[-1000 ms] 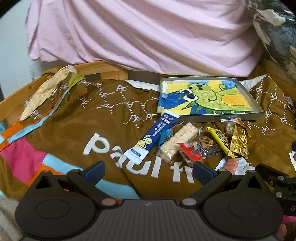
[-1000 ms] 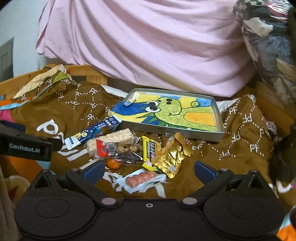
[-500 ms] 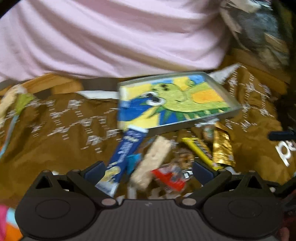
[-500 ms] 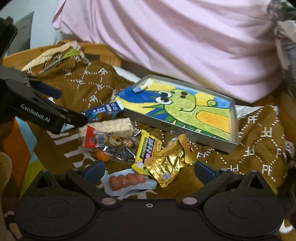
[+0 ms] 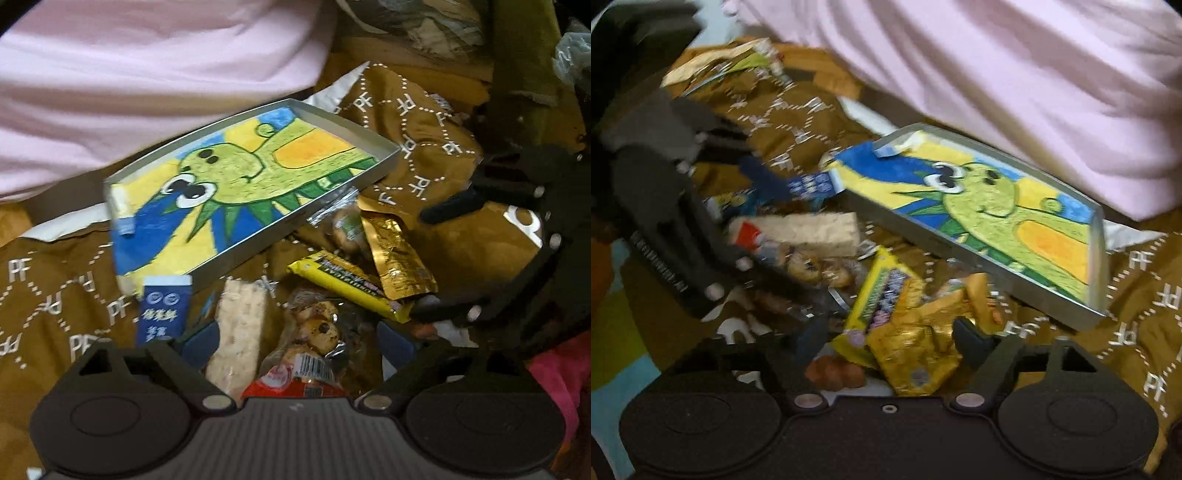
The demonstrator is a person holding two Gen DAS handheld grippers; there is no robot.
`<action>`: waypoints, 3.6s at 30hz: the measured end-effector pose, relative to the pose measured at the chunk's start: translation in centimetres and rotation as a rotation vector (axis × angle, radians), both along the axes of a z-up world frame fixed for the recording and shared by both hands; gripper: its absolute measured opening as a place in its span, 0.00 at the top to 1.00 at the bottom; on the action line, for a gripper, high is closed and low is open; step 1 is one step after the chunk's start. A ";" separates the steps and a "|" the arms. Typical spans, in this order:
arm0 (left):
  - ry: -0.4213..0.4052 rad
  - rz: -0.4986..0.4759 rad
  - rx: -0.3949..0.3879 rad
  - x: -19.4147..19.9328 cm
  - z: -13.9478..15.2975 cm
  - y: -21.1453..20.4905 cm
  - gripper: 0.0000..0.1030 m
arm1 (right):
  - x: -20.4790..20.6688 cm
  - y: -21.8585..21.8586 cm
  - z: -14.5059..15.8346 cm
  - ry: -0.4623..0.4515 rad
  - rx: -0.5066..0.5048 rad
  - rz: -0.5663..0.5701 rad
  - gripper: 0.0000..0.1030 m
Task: Organize snacks
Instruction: 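Grasp the red-label quail-egg pack with the left tool while the right tool grasps the yellow stick snack, then carry both snacks over the dinosaur tray and open both tools to drop them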
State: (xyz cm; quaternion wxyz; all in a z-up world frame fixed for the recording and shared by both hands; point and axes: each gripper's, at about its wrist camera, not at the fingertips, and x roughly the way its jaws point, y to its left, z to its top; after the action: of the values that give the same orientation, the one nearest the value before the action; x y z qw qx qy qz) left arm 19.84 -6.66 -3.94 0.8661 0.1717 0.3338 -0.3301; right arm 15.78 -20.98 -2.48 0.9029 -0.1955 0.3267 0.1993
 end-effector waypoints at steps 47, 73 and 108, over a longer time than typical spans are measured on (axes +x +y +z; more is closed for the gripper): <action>0.280 0.192 -0.077 2.5 -0.1 1.0 0.55 | -0.9 2.2 -0.9 -0.119 -0.077 -0.026 0.90; -0.038 0.482 -0.356 11.7 3.7 2.1 0.55 | 6.8 2.9 0.6 -0.541 -0.157 -0.088 0.90; 0.000 0.643 -0.336 14.4 2.9 1.7 0.09 | 10.9 0.0 2.1 -0.291 0.200 -0.254 0.34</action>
State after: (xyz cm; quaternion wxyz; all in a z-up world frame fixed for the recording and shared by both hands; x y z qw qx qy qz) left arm 34.29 -4.94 -1.02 0.9418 -0.0867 0.3117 -0.0912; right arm 26.64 -20.95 -0.35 0.9733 -0.0890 0.1937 0.0852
